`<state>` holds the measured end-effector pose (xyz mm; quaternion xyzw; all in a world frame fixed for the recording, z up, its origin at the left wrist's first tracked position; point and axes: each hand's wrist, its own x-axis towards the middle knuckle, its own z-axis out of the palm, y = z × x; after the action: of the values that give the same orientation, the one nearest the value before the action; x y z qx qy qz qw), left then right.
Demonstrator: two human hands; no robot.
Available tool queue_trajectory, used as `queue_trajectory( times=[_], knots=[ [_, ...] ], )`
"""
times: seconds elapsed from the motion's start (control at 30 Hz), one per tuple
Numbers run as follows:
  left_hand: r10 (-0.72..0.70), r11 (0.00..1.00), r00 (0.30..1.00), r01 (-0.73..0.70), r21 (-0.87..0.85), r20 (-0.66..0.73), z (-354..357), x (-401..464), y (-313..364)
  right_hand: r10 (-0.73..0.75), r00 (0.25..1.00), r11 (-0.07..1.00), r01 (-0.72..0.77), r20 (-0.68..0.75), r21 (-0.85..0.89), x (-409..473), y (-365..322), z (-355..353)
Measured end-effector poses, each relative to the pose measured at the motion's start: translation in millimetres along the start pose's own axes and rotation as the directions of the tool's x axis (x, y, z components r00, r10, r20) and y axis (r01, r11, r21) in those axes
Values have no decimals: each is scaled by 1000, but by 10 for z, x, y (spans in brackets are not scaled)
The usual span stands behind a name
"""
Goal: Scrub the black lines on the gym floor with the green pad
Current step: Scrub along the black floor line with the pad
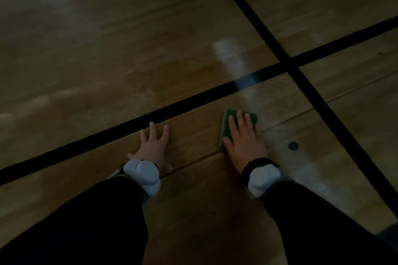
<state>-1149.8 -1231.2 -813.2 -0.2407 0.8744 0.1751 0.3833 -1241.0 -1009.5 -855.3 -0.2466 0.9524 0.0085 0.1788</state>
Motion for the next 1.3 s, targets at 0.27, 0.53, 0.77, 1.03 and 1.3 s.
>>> queue_trajectory(
  times=[0.27,0.53,0.77,1.03,1.3],
  knots=[
    [-7,999,999,8,-53,31,-49,2,-35,345,939,931,-340,-17,131,802,728,-452],
    [-15,998,999,18,-61,51,-29,-2,-11,437,898,892,-428,-43,145,957,724,-433],
    [-14,998,999,16,-58,41,-44,-15,1,297,955,952,-296,3,74,985,487,-500],
    [-26,997,997,31,-68,72,-78,-6,16,-167,986,986,167,21,-22,959,-727,-373],
    [-37,998,996,40,-46,79,-89,-13,39,-432,901,901,433,43,-12,809,-1142,-229]
  ],
)
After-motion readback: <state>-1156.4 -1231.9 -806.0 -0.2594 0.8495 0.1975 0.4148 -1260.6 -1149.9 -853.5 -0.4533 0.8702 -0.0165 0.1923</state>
